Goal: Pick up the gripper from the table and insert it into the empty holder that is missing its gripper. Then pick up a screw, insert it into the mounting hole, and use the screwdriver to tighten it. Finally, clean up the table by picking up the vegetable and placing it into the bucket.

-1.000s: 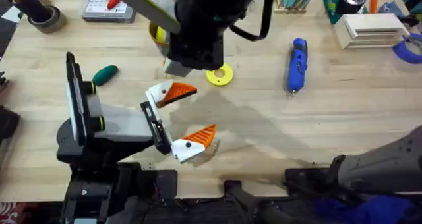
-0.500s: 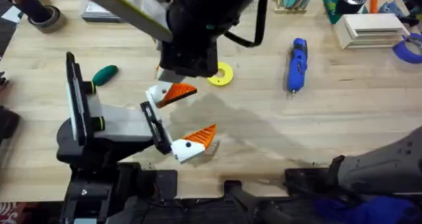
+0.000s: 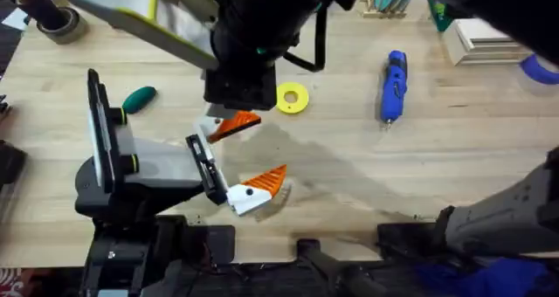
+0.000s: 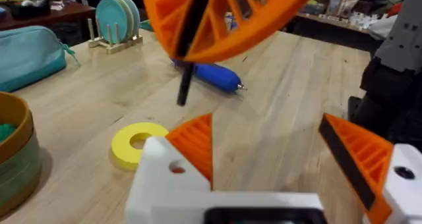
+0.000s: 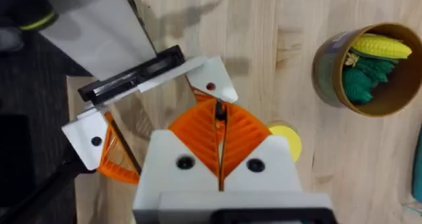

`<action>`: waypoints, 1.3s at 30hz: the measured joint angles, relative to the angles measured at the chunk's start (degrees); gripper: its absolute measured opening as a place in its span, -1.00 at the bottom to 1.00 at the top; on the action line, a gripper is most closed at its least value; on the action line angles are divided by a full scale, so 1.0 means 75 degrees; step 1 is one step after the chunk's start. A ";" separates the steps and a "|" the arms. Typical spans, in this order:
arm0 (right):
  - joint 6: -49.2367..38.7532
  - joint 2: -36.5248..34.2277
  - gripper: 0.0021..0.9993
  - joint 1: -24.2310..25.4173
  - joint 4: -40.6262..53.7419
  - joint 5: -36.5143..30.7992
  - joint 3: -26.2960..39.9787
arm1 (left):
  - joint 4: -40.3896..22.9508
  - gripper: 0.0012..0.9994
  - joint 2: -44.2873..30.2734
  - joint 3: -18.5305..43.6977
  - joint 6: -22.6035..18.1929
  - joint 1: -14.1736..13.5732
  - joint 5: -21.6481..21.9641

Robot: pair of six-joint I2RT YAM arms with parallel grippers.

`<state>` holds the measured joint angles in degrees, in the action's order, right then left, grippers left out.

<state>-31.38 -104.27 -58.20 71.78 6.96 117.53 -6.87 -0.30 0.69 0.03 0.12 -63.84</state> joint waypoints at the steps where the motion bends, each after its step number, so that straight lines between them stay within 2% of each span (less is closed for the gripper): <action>1: 0.0000 0.0000 -0.99 -0.0005 0.0006 0.0001 -0.0008 | 0.0000 0.97 -0.0001 0.0000 -0.0002 0.0000 0.0001; 27: -0.0056 -0.0008 -0.99 -0.0033 -0.0163 0.0270 -0.0357 | 0.0000 0.97 -0.0002 0.0000 -0.0002 0.0000 0.0001; 39: -0.0080 -0.0291 -0.99 -0.0037 -0.0185 0.0290 -0.0373 | 0.0001 0.97 0.0001 0.0000 0.0000 0.0000 0.0000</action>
<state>-31.98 -106.45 -58.48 70.39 9.14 114.73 -6.86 -0.30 0.69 0.03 0.12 -63.84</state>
